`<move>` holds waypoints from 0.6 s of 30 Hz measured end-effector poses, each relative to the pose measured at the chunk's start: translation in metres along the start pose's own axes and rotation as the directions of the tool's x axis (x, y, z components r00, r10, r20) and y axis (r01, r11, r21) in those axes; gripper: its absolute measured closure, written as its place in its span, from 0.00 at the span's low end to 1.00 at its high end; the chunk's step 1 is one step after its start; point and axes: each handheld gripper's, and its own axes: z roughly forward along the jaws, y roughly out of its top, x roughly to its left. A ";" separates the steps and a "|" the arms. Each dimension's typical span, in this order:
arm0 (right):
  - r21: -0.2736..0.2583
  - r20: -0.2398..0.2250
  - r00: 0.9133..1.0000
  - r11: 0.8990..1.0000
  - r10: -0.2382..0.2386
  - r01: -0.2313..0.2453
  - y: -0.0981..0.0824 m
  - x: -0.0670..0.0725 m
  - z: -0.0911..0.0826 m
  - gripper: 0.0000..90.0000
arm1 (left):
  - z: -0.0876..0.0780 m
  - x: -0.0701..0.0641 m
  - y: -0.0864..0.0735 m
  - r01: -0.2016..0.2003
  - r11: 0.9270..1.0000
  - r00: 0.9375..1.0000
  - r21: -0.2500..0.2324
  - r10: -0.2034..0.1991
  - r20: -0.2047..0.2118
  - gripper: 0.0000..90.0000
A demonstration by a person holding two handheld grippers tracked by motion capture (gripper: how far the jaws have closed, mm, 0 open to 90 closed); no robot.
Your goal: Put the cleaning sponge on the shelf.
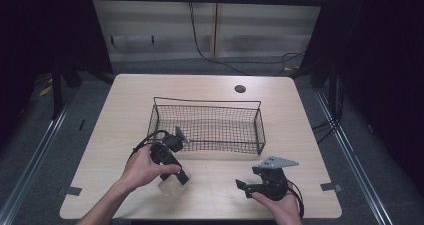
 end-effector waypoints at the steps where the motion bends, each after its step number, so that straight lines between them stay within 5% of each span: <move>1: -0.001 0.001 1.000 1.000 0.000 0.000 0.000 0.000 0.000 0.24 | -0.004 0.000 0.000 -0.002 1.000 1.000 -0.006 0.002 -0.002 0.35; 10: -0.003 -0.002 1.000 1.000 -0.002 0.002 0.000 -0.001 0.000 0.24 | -0.019 0.006 -0.001 0.010 1.000 1.000 -0.012 -0.010 0.002 0.35; 14: 0.001 0.002 1.000 1.000 0.000 0.000 0.000 -0.001 0.000 0.24 | -0.024 0.009 -0.002 0.054 0.998 0.998 -0.043 -0.053 0.016 0.35; 18: 0.001 -0.001 1.000 1.000 -0.004 0.004 0.000 0.000 0.000 0.24 | -0.027 0.010 -0.002 0.044 0.998 0.999 -0.039 -0.043 0.024 0.35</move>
